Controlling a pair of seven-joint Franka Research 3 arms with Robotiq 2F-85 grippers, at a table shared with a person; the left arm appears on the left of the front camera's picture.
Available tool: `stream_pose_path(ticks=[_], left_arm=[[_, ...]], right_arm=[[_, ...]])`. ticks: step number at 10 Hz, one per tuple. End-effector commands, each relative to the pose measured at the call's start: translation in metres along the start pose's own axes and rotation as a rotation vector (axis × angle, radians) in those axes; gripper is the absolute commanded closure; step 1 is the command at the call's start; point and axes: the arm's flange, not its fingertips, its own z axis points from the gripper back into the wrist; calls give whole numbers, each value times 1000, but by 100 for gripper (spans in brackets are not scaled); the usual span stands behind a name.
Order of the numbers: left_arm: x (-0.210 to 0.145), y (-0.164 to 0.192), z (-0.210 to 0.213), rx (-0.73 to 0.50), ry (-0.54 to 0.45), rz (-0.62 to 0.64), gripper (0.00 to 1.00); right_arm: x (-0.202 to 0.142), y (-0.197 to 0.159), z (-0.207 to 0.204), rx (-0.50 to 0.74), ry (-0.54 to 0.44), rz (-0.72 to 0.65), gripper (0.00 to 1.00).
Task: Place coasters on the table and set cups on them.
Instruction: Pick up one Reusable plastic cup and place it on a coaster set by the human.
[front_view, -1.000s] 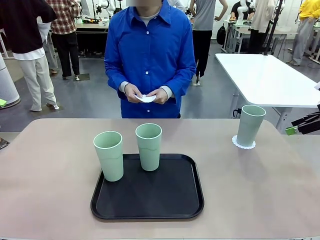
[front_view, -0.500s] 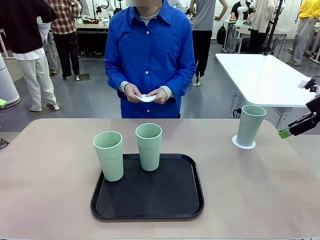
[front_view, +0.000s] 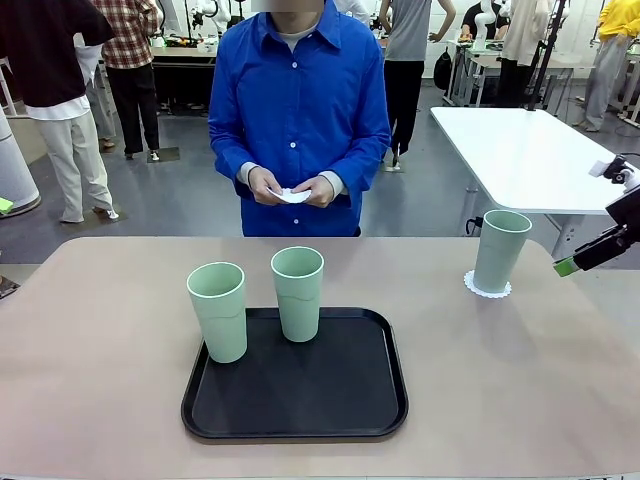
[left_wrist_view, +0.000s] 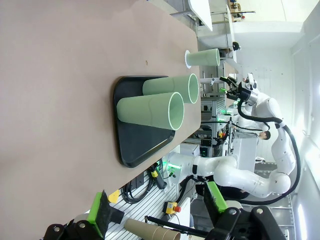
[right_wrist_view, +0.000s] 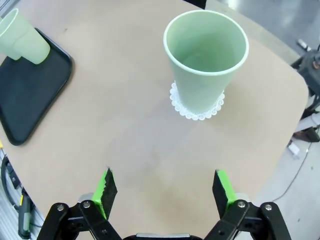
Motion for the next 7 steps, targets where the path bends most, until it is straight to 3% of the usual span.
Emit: stream_pose_path(ticks=[1,7], left_arm=[[-2,-1,2,-6,-7,-6,0],[-2,-1,2,-6,-7,-6,0]], right_arm=[[0,2,0,7,5,18,0],[0,2,0,7,5,18,0]])
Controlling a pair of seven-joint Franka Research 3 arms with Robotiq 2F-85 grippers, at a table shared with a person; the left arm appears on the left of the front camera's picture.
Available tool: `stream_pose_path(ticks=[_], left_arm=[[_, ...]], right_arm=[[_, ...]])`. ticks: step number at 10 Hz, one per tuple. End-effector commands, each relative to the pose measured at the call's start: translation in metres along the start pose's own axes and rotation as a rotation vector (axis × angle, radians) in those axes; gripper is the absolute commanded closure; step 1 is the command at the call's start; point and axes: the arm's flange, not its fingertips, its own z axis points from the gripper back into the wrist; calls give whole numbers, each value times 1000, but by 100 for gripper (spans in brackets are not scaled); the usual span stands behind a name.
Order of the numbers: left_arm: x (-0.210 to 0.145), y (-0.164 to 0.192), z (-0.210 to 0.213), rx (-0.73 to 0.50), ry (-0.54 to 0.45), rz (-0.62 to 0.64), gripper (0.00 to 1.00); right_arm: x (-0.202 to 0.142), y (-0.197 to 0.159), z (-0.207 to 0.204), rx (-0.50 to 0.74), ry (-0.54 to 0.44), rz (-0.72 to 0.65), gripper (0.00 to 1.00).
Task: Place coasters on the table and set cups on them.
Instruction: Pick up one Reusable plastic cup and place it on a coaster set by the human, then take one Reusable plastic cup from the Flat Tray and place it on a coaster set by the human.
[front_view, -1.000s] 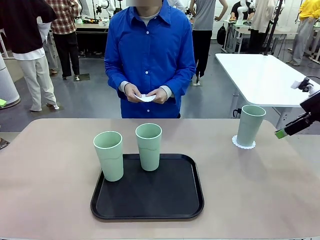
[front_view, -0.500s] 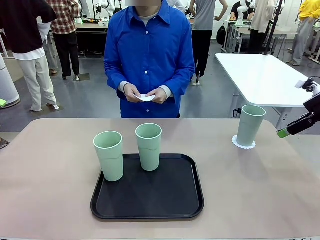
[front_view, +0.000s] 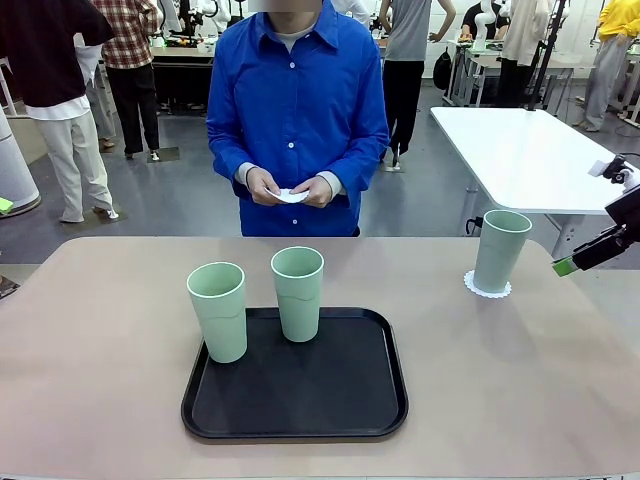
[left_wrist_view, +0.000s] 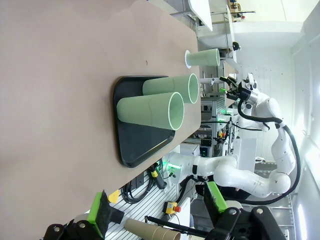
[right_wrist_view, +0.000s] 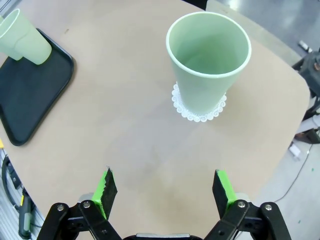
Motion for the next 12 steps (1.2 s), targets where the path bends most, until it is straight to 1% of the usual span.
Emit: stream_pose_path(ticks=[1,12], left_arm=[[-2,-1,2,-6,-7,-6,0],[-2,-1,2,-6,-7,-6,0]], right_arm=[[-1,1,1,0,8,14,0],[-1,1,1,0,8,14,0]])
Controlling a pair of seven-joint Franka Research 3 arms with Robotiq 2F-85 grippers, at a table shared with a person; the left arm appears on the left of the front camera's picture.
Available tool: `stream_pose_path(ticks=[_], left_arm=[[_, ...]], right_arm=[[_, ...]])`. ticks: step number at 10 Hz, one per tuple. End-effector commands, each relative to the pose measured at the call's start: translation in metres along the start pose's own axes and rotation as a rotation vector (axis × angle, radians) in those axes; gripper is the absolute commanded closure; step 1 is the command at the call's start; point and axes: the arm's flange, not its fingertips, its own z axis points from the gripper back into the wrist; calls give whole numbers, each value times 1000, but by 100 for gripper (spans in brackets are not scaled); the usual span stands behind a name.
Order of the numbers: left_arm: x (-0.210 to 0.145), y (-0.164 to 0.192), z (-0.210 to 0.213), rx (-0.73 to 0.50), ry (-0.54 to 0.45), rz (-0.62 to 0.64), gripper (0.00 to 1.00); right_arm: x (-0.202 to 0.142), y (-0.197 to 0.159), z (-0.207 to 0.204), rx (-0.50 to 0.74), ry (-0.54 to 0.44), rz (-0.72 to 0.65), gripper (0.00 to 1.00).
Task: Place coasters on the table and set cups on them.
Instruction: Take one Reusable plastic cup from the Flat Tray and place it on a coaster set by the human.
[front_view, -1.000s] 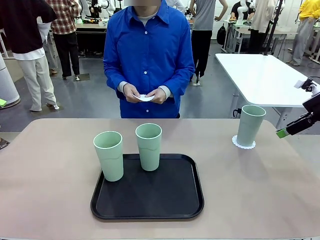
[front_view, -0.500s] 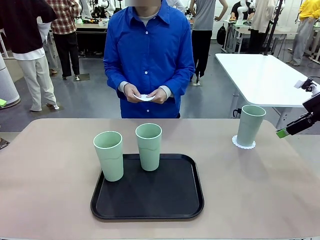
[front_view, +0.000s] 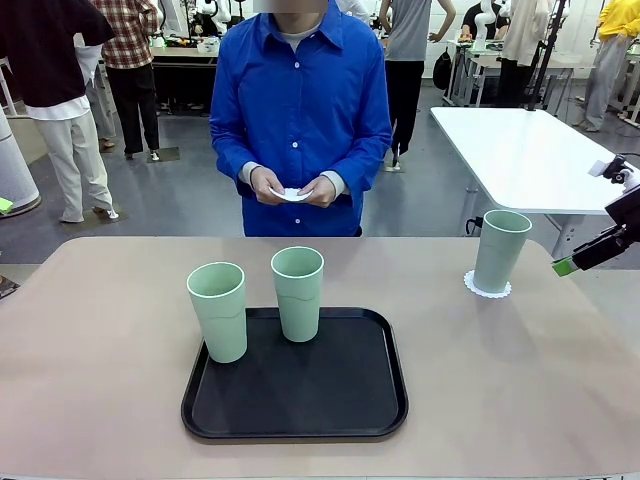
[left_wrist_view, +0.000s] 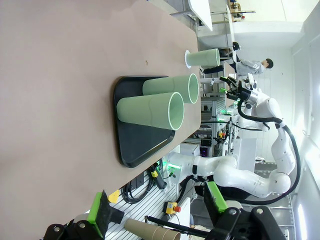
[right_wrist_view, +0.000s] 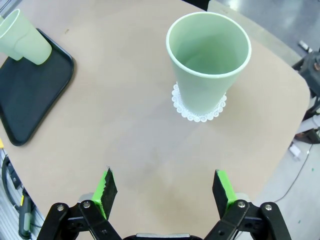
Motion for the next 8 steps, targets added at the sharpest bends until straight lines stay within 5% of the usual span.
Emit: stream_pose_path(ticks=[1,5,6,8], left_arm=[[-2,-1,2,-6,-7,-6,0],[-2,-1,2,-6,-7,-6,0],[-2,-1,2,-6,-7,-6,0],[-2,-1,2,-6,-7,-6,0]], right_arm=[[-1,1,1,0,9,14,0],[0,0,0,0,0,0,0],[-13,18,14,11,191,-77,0],[-11,50,50,20,348,-192,0]])
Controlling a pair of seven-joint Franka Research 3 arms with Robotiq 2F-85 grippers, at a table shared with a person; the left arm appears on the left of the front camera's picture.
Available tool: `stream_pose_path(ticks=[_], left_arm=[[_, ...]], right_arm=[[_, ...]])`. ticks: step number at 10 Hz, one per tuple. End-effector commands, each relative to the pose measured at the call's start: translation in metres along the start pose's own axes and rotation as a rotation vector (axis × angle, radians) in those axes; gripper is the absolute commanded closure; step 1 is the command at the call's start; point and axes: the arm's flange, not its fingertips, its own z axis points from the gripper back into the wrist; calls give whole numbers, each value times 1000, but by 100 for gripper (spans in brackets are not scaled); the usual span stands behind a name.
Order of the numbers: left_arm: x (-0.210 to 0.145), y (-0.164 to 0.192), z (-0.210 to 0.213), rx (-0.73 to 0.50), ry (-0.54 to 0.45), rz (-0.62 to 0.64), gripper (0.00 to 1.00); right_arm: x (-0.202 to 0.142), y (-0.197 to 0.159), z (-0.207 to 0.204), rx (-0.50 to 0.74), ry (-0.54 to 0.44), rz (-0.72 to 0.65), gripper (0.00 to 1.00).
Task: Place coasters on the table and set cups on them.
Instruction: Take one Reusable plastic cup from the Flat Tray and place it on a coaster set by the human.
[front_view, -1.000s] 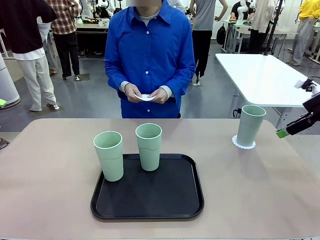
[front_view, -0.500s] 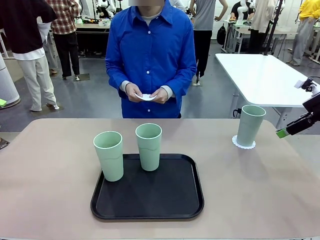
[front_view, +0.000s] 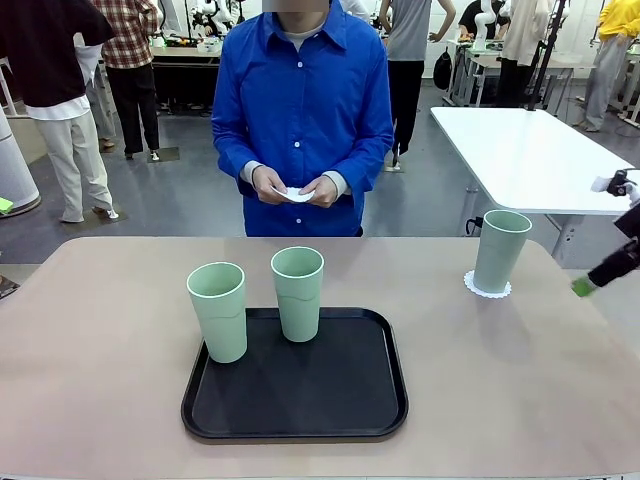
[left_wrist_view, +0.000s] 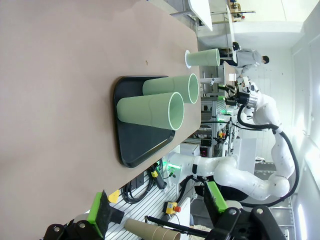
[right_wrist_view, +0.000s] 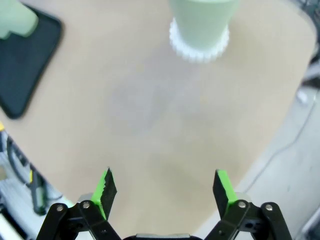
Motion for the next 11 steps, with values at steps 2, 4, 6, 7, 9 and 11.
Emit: stream_pose_path(ticks=[2,4,6,7,9,11], left_arm=[[-2,-1,2,-6,-7,-6,0],[-2,-1,2,-6,-7,-6,0],[-2,-1,2,-6,-7,-6,0],[-2,-1,2,-6,-7,-6,0],[-2,-1,2,-6,-7,-6,0],[-2,-1,2,-6,-7,-6,0]], right_arm=[[2,61,70,135,77,-116,0],[5,81,81,136,40,-133,0],[-4,78,83,120,82,-105,0],[-4,78,83,120,82,-105,0],[-6,49,88,471,-76,-57,0],[-17,-14,81,810,-244,-109,0]])
